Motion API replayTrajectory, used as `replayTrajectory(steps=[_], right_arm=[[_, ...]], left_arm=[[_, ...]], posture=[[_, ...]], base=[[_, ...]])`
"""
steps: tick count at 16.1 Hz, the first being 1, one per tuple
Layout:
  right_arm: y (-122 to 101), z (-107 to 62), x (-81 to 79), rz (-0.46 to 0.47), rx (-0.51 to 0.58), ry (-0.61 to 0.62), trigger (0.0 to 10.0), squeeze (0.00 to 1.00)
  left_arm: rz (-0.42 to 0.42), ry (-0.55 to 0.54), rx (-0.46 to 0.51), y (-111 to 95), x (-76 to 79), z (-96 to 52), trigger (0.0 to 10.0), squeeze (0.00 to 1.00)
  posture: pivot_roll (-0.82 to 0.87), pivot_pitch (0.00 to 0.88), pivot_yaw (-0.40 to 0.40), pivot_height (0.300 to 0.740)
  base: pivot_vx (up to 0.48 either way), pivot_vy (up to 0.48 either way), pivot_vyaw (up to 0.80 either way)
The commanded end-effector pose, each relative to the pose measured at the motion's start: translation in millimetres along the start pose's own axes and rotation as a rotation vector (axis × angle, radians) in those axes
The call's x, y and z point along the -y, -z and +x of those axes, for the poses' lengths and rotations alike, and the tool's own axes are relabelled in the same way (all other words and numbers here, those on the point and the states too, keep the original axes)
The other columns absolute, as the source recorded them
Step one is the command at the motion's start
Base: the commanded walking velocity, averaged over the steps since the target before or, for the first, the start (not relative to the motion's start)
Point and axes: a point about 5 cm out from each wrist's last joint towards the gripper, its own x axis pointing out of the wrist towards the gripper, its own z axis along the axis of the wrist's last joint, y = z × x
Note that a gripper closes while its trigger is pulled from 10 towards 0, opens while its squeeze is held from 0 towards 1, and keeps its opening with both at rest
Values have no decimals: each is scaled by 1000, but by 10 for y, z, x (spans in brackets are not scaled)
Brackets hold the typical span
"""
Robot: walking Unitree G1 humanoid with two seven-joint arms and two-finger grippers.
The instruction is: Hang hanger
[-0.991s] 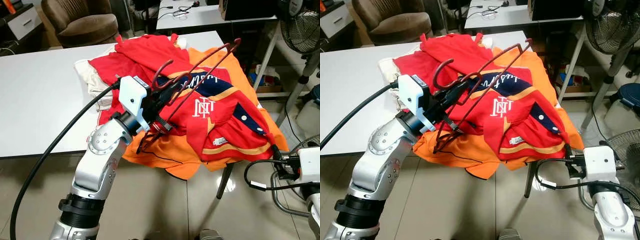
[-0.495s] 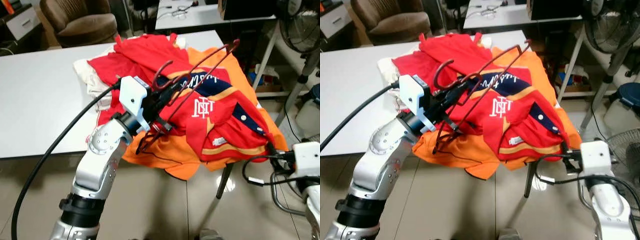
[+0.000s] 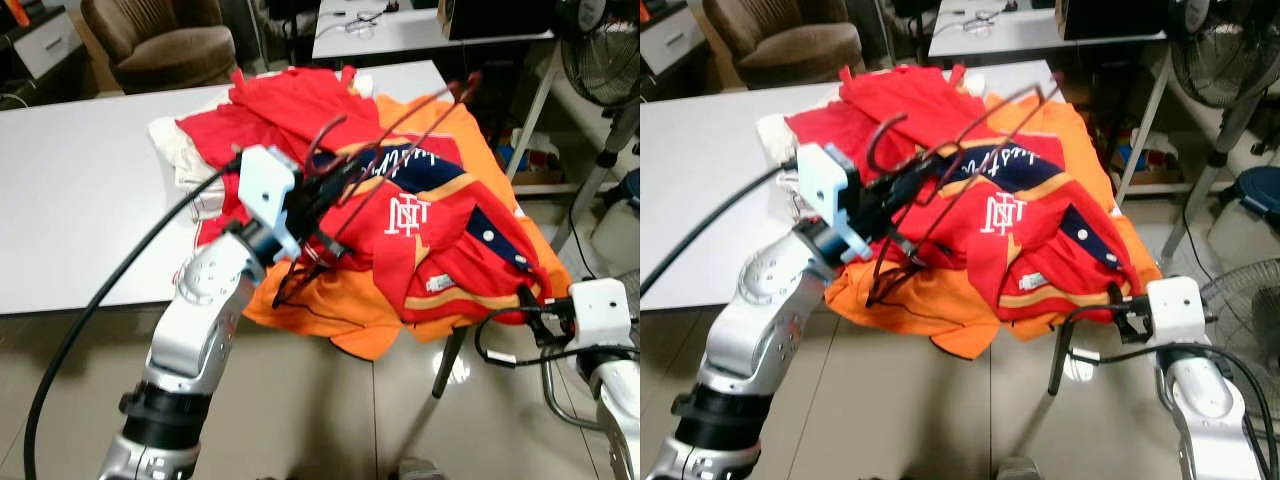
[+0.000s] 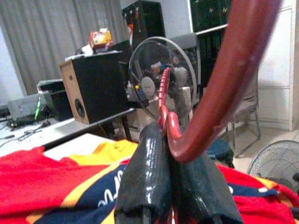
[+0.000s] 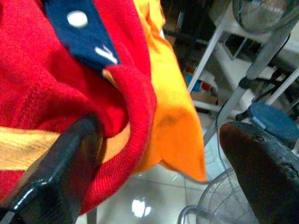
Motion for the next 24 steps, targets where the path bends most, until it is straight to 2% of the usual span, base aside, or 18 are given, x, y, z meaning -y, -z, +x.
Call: replayTrajectory(steps=[1, 3, 4, 5, 8, 11, 13, 15, 16, 17, 18, 20, 24], right_arm=[[-7, 18, 34, 6, 5, -1, 10000, 0], [-5, 100, 39, 12, 4, -13, 10000, 0], [-4, 133, 40, 13, 6, -16, 9686, 0], [-15, 179, 39, 30, 10, -21, 0, 0], [-13, 247, 34, 69, 13, -15, 0, 0], [-52, 245, -2, 67, 47, -12, 0, 0], [-155, 193, -44, 61, 102, 12, 0, 0], [-226, 126, -172, 50, 131, -19, 0, 0], [-230, 105, -221, 51, 134, -41, 0, 0], [-187, 77, -258, 62, 123, -49, 0, 0], [-158, 52, -265, 69, 117, -46, 0, 0], [-213, 13, -264, 71, 130, -43, 0, 0], [-186, -74, -272, 72, 130, -31, 0, 0]], left_arm=[[8, -9, 8, -39, -26, -1, 10000, 0], [6, -8, 10, -41, -18, 4, 10000, 0], [6, -7, 11, -41, -18, 6, 10000, 0], [6, -6, 11, -43, -19, 9, 10000, 0], [15, -4, 5, -46, -27, -5, 10000, 0], [16, 55, -60, 59, 63, -48, 10000, 0], [17, 78, -136, 195, 116, -126, 10000, 0], [22, -65, -187, 291, 46, -153, 10000, 0], [-2, -100, -202, 330, 43, -167, 10000, 0], [-65, -142, -214, 378, 81, -186, 10000, 0], [-78, -170, -229, 424, 117, -205, 10000, 0], [-89, -190, -235, 440, 107, -244, 10000, 0], [-99, -206, -214, 390, 66, -229, 10000, 0]], posture=[[-298, 66, 134, 740], [-296, 65, 135, 740], [-296, 65, 135, 740], [-289, 65, 135, 740], [-275, 69, 133, 740], [-265, 73, 128, 740], [-266, 75, 127, 740], [-270, 77, 125, 740], [-272, 78, 125, 740], [-267, 80, 116, 740], [-266, 82, 113, 740], [-274, 88, 109, 740], [-273, 88, 112, 740]], base=[[0, 0, 0], [0, 0, 0], [0, 0, 0], [0, 0, 0], [0, 0, 0], [0, 0, 0], [0, 0, 0], [0, 0, 0], [0, 0, 0], [0, 0, 0], [0, 0, 0], [0, 0, 0], [0, 0, 0]])
